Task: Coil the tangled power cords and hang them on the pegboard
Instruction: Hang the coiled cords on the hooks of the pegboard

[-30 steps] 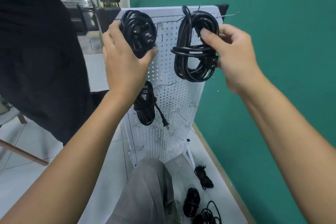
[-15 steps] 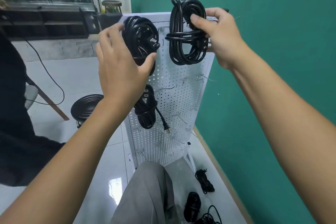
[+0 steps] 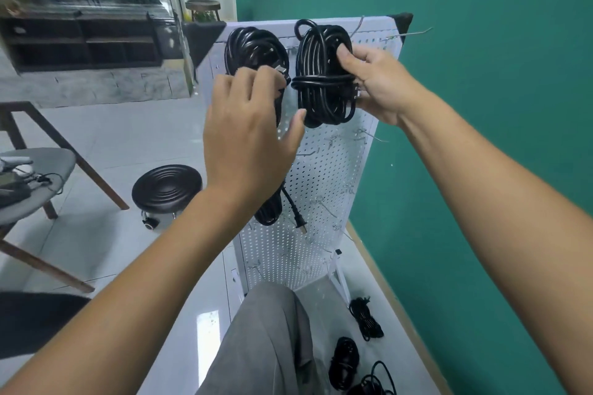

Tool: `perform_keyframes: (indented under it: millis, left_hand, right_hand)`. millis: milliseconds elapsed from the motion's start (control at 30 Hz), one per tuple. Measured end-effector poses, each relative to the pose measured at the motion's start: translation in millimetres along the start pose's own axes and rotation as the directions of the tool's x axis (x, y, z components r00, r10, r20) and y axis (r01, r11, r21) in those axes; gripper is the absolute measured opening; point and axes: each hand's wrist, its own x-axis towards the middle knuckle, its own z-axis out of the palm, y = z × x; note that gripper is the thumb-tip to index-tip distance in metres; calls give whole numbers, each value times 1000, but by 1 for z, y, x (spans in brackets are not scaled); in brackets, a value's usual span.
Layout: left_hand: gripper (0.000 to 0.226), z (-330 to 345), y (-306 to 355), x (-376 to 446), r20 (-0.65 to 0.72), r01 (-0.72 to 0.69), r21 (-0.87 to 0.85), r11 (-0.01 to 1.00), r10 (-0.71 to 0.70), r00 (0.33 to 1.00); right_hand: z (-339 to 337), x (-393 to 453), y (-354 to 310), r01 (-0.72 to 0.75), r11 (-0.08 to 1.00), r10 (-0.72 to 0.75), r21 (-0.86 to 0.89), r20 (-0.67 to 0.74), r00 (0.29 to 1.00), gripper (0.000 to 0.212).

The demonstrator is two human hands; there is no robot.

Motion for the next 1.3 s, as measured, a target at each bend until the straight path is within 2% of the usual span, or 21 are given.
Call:
perform_keyframes:
  millis: [67,200,333,467,600,700,800,933,1000,1067,1167,1300]
  left_hand:
    - [31,3,4,-5,41,-27,-17,999,28,999]
    - [29,10,9,-14,83,-41,-39,998,44,996]
    - [28,17,23,-22,143,-71,-107,992,86,986]
    - [27,25,38,-38,201,-94,-182,979,131,971]
    - [27,39,57,-70,305,-83,-266,960,166,938]
    - [30,57,74,-102,443,-51,-295,954,184,877]
    - [32,88,87,-148,599,-11,-328,945,217,771]
    - [29,148,91,-235,779,48,-300,953,215,589]
    - [30,185,86,-280,868,70,-253,965,194,458]
    - [32,224,78,-323,942,93,-203,975,169,289]
    - [49,283,68,-385,996,146,-72,987,63,63]
    - [67,356,56,-462,984,311,162,936,-131,-120]
  right_hand:
    - [2,-2,2,-4,1000,4,-5,-10,1000,25]
    - [1,-10,1,-2,996,-8,-86,-117,993,24]
    - [-12,-39,-1,-30,968,-23,-249,-210,977,30]
    - [-23,-84,5,-47,945,-39,-324,-255,966,19]
    - [-42,-143,32,-136,903,-13,-407,-344,939,18]
    - [-62,-191,60,-224,866,28,-447,-404,914,20]
    - [-81,-235,108,-333,833,107,-442,-462,880,25]
    - [-98,-284,203,-494,789,271,-365,-515,813,25]
    - [-105,-302,261,-569,759,358,-315,-527,770,23]
    - [-111,-316,322,-632,722,444,-282,-512,735,24]
    - [-120,-327,415,-716,653,564,-246,-473,677,24]
    - [-133,-315,530,-777,585,662,-233,-416,623,26]
